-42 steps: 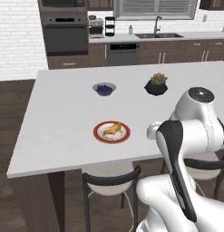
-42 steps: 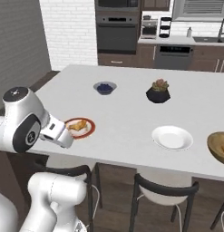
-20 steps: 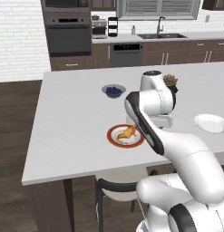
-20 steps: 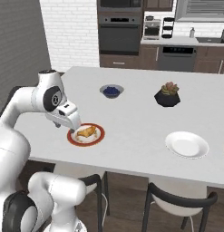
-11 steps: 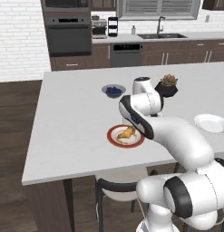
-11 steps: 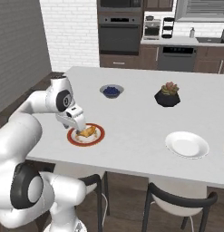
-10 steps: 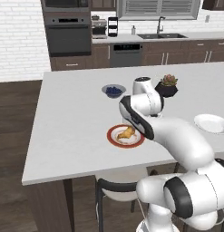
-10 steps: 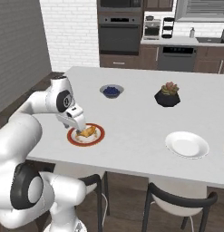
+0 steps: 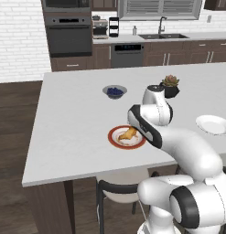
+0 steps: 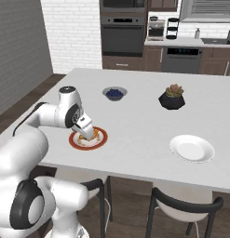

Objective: Pick the chicken drumstick and carrot from their plates and place them in the bowl. Then put the bowl in the fridge.

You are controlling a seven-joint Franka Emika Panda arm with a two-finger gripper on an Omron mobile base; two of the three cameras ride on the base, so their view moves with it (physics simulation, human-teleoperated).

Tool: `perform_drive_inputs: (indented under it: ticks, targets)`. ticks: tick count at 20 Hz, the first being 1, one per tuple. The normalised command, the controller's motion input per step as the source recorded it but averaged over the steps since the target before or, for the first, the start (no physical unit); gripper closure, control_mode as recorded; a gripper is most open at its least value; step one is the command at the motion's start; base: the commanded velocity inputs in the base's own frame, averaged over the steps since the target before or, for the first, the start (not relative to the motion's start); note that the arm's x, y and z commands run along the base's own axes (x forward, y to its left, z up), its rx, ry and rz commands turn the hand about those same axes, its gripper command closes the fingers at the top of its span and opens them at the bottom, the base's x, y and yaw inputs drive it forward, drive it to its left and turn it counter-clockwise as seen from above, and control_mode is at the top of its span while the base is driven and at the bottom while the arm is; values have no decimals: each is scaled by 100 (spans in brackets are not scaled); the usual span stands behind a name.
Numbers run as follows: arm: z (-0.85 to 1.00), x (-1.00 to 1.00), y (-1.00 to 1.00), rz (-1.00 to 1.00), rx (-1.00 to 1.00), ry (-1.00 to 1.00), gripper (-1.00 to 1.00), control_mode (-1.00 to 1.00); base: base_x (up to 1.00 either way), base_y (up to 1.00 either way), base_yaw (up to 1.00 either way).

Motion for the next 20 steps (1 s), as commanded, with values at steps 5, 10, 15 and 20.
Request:
perform_drive_inputs:
  ticks: [5,10,15,20]
  targets:
    - [-9,53,0,0,0,5,-100,-100,0,0,0]
    - [-16,54,0,0,0,2,-100,-100,0,0,0]
    - [-26,27,6,0,0,0,-100,-100,0,0,0]
    - [-30,28,7,0,-1,3,-100,-100,0,0,0]
